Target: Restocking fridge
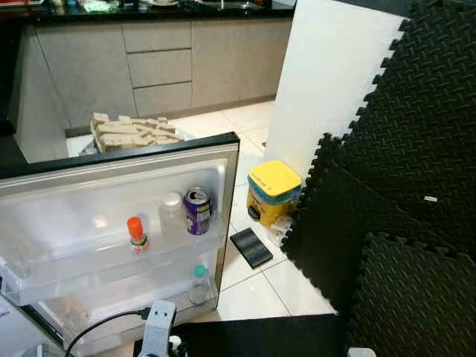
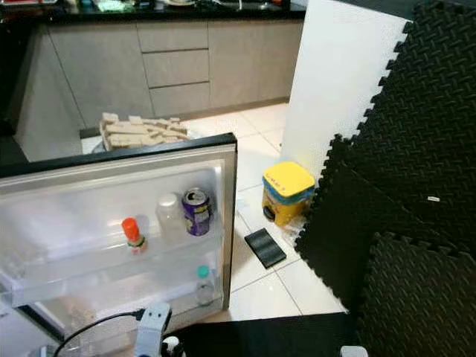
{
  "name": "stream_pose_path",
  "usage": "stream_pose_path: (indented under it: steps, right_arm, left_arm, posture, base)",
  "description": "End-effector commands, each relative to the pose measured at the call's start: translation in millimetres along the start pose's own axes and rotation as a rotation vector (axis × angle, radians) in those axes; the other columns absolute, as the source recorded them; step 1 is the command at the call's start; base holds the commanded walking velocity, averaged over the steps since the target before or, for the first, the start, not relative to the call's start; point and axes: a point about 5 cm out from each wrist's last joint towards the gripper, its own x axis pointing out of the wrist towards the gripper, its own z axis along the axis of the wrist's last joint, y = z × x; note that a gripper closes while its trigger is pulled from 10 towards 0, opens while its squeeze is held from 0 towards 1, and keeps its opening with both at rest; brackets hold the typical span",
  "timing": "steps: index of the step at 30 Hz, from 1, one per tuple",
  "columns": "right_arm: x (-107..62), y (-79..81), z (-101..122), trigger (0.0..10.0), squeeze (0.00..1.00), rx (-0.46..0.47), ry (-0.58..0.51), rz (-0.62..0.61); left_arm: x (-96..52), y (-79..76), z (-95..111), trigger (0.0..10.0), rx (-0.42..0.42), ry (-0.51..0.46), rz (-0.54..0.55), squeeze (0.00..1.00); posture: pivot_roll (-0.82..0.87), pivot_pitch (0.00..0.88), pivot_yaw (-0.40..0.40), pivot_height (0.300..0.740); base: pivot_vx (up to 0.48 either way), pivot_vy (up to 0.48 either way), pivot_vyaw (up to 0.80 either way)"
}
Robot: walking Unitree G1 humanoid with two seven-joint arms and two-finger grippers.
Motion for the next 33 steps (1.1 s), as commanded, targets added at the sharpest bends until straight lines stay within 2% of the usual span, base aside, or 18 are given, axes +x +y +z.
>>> stream_pose_path:
  steps: [1,6,10,11,12,13,18,20,23,24,27,29,31,33]
  right_arm:
    - [-0.2,-0.6,0.1,10.0,0.0,-0.003,-0.001,-0.001]
    - [-0.1,-0.8,0.8,10.0,0.0,-0.009,-0.003,0.001]
    - [-0.1,-1.0,1.7,10.0,0.0,-0.016,-0.006,0.003]
    - [-0.1,-1.0,1.7,10.0,0.0,-0.016,-0.006,0.003]
    - [-0.1,-1.1,1.9,10.0,0.0,-0.017,-0.006,0.003]
    - [-0.1,-1.3,2.2,10.0,0.0,-0.02,-0.007,0.004]
    - [-0.2,-1.4,2.3,10.0,0.0,-0.022,-0.007,0.005]
    - [-0.3,-1.3,1.6,10.0,0.0,-0.019,-0.006,0.007]
    - [-0.3,-0.9,1.3,10.0,0.0,-0.017,-0.006,0.008]
    - [-0.3,-0.8,1.7,10.0,0.0,-0.007,-0.015,0.009]
    - [-1.3,-3.2,11.8,10.0,0.0,0.035,-0.104,0.032]
    - [-1.8,-4.8,17.2,10.0,0.0,0.052,-0.142,0.042]
    - [-6.7,-15.2,45.7,10.0,0.0,0.068,-0.304,0.104]
    - [-8.8,-17.6,53.2,10.0,0.0,0.053,-0.342,0.141]
  left_arm:
    - [-2.3,5.4,-3.4,10.0,0.022,0.019,0.014,0.0]
    - [-2.0,6.4,-1.2,10.0,0.037,0.011,0.027,0.0]
    - [2.2,3.4,19.5,10.0,0.01,-0.087,-0.005,0.0]
    - [2.2,3.4,19.5,10.0,0.01,-0.087,-0.005,0.0]
    - [3.4,2.5,28.8,10.0,-0.007,-0.13,-0.031,0.0]
    - [4.8,0.6,47.5,10.0,-0.013,-0.21,-0.098,0.0]
    - [4.4,-1.7,63.6,10.0,0.01,-0.272,-0.187,0.0]
    - [0.1,-2.2,88.2,10.0,0.079,-0.357,-0.34,0.0]
    - [-1.9,-1.5,95.1,10.0,0.099,-0.381,-0.381,0.0]
    - [-4.3,-0.3,103.2,10.0,0.112,-0.409,-0.424,0.0]
    - [-12.2,1.7,126.0,10.0,0.169,-0.488,-0.533,0.0]
    - [-14.1,1.5,130.5,10.0,0.187,-0.502,-0.559,0.0]
    - [-20.8,0.3,144.7,10.0,0.251,-0.545,-0.632,0.0]
    - [-22.5,-0.4,148.0,10.0,0.268,-0.555,-0.649,0.0]
  posture:
    - [0.02,0.0,-0.019,0.74]
    - [0.02,0.0,-0.019,0.74]
    - [0.02,0.0,-0.02,0.74]
    - [0.02,0.0,-0.02,0.74]
    - [0.02,0.0,-0.02,0.74]
    - [0.02,0.0,-0.02,0.74]
    - [0.02,0.0,-0.021,0.74]
    - [0.02,0.0,-0.021,0.74]
    - [0.02,0.0,-0.016,0.74]
    - [0.02,0.0,-0.016,0.74]
    - [0.02,0.0,-0.016,0.74]
    - [0.02,0.0,-0.016,0.74]
    - [0.02,0.0,-0.016,0.74]
    - [0.03,0.0,-0.013,0.74]
  base:
    - [0.0,0.0,0.0]
    - [0.0,0.0,0.0]
    - [0.0,0.0,0.0]
    - [0.0,0.0,0.0]
    - [0.0,0.0,0.0]
    - [0.0,0.0,0.0]
    - [0.0,0.0,0.0]
    - [0.0,0.0,0.0]
    - [0.0,0.0,0.0]
    - [0.0,0.0,0.0]
    - [0.0,0.0,0.0]
    - [0.0,0.0,0.0]
    - [0.0,0.0,0.0]
    - [0.0,0.0,0.0]
